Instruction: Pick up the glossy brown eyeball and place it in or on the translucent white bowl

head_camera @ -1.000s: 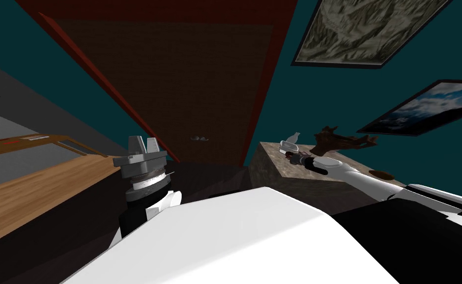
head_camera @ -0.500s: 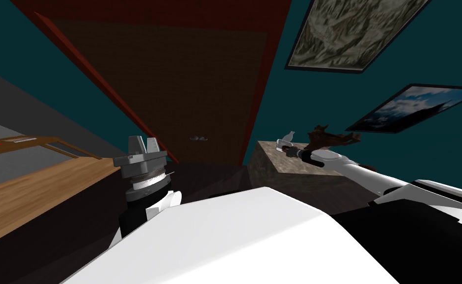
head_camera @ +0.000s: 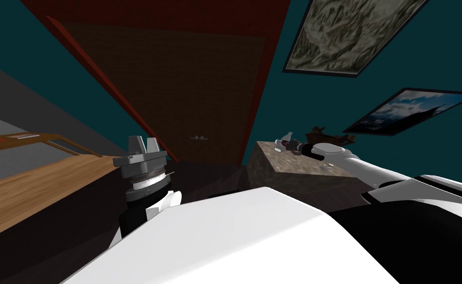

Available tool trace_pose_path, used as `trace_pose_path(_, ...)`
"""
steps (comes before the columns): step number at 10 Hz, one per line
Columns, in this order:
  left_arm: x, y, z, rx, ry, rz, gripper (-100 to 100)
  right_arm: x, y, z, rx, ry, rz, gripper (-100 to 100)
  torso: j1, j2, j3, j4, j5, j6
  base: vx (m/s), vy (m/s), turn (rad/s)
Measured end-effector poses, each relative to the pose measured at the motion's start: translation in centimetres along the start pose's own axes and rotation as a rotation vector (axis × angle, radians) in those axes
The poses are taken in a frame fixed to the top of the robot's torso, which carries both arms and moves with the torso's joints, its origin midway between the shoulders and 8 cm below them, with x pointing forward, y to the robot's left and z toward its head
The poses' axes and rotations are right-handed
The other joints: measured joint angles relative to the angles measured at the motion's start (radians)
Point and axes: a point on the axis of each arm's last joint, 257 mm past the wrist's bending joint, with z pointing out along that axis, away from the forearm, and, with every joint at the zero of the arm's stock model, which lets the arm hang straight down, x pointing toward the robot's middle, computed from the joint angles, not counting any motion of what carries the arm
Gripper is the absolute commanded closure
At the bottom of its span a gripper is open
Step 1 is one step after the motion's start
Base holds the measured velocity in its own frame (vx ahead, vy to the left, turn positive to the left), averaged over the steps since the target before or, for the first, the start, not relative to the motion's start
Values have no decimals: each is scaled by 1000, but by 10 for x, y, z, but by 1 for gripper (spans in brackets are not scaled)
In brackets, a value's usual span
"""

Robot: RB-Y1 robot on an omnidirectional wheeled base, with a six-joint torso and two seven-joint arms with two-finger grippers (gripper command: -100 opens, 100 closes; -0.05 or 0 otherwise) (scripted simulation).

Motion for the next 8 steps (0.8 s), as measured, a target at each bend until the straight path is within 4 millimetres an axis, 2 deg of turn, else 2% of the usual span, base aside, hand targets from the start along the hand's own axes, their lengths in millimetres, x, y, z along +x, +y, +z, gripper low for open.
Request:
trace_pose_path(2,0,0,0,0,0,0,0,8,-7,-3,14,18,-3,100,-7,-4,-3,-2,-3,1,59,-225,146)
trace_pose_path(5,0,0,0,0,0,0,0,35,-11,-11,22,79,-7,100,-10,-9,-6,-3,-4,0,75,-236,177)
trace_pose_path(6,0,0,0,0,0,0,0,47,-11,-15,23,102,-9,100,-10,-9,-6,-3,-4,1,31,-108,45)
trace_pose_path(7,0,0,0,0,0,0,0,48,-13,-16,26,105,-11,-100,-2,-7,-5,-3,-3,1,6,-23,-2)
trace_pose_path(8,0,0,0,0,0,0,0,48,-13,-16,26,105,-10,-100,4,-5,-4,-2,-1,1,3,-10,2)
